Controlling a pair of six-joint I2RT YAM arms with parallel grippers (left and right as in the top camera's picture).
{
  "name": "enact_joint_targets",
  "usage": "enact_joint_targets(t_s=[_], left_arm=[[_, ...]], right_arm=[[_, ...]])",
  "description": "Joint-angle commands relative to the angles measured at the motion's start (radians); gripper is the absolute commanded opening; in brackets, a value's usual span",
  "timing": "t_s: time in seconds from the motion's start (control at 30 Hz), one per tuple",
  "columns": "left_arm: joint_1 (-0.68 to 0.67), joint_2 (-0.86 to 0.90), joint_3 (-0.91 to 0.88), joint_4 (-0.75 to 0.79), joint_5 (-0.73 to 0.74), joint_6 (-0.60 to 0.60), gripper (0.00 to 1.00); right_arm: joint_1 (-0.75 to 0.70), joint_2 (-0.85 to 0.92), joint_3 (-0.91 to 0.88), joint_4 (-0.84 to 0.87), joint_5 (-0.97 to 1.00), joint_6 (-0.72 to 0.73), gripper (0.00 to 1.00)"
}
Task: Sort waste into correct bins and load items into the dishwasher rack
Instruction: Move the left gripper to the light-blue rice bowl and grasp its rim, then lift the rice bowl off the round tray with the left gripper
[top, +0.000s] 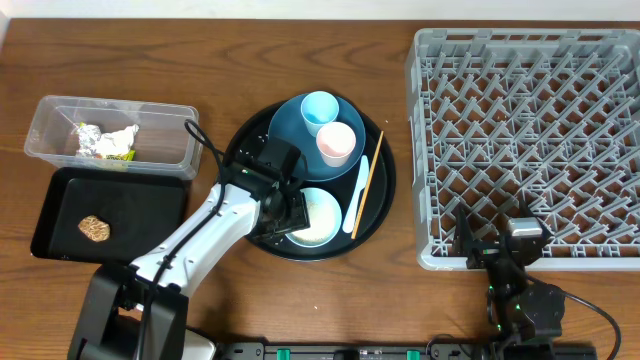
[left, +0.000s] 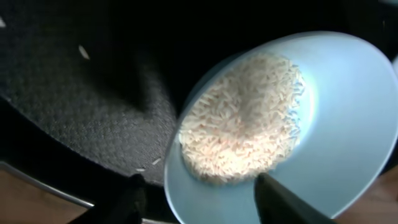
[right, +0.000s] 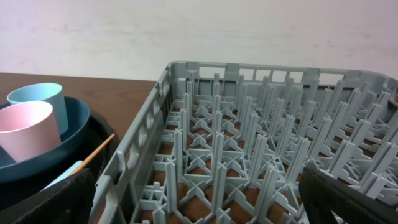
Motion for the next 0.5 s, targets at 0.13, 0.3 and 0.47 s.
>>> enact_joint_targets(t_s=[0.13, 0.3, 0.47], left_arm=[[0.000, 0.004, -0.007, -0.002, -0.073, -0.004, 0.41], [0.000, 0.004, -0.019, 0.008, -0.107, -0.005, 0.40], [0.000, 0.004, -0.053, 0.051, -0.107, -0.005, 0.40]], right_arm=[[0.006, -0.005, -0.001, -0.005, 0.011, -0.008, 0.99], [0.006, -0.005, -0.001, -0.005, 0.011, -0.008, 0.99], [0.006, -0.005, -0.001, -0.005, 0.011, -0.008, 0.99]])
